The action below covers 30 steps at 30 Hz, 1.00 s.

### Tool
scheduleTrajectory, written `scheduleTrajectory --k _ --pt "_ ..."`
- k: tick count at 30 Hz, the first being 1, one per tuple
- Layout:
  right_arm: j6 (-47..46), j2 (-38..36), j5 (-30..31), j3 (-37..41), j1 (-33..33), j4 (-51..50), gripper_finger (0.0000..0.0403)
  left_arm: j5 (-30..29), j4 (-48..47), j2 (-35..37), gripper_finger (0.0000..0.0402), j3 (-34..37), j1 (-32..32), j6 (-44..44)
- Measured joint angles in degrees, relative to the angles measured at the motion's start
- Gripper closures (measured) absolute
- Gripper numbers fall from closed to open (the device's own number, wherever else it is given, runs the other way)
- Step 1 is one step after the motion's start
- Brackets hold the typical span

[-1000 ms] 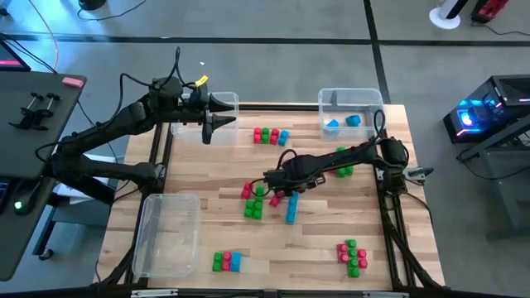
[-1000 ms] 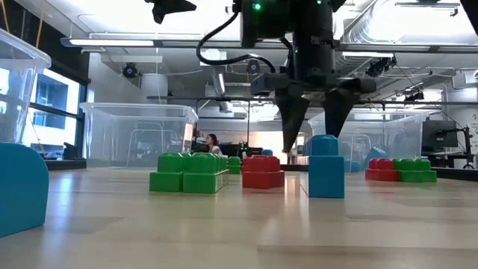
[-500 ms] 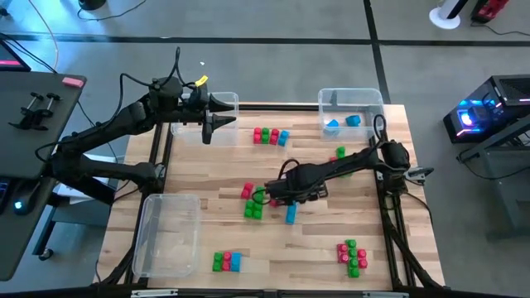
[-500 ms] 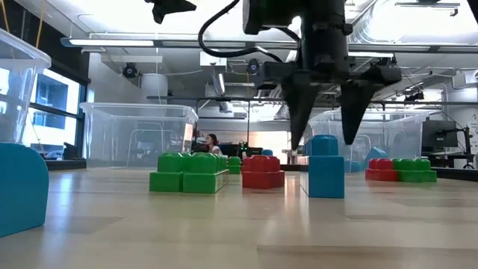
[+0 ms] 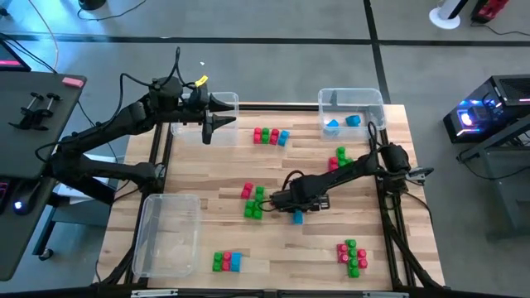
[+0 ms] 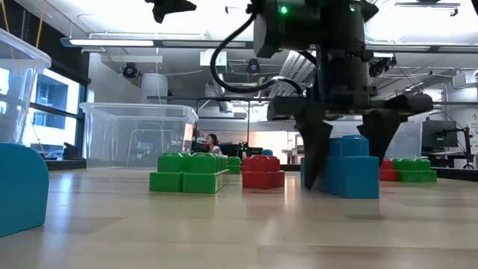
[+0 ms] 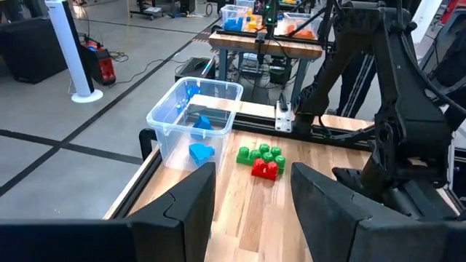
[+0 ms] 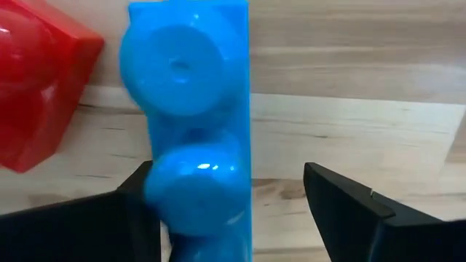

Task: Sort blocks
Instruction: Put the blue game piece into the top right transparent bin

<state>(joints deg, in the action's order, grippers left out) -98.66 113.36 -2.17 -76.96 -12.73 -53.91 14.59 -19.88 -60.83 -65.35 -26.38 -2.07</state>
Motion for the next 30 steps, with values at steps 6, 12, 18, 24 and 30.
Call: scheduleTrajectory --k 6,12,18,24,30 --pt "4.50 -0.30 -0.02 0.87 -0.15 -1.02 0.0306 0.00 0.45 -0.01 0.0233 0.00 -0.01 -0.02" --pt "10.77 -6.84 0.77 0.98 0.26 -6.79 0.0367 0.04 3.83 -0.01 0.0233 0.01 -0.01 1.32" --pt "10.97 -23.96 14.80 0.98 3.36 -22.33 0.0380 0.01 8.91 -0.01 0.0233 0.01 -0.01 1.95" --pt "12.18 -39.57 34.25 0.95 12.63 -29.78 0.0376 0.02 11.20 -0.34 0.0233 0.01 0.01 5.22" --pt "30.81 -45.38 39.73 0.95 30.82 -27.18 0.0371 0.00 11.41 -2.70 0.0233 0.01 1.16 12.77"
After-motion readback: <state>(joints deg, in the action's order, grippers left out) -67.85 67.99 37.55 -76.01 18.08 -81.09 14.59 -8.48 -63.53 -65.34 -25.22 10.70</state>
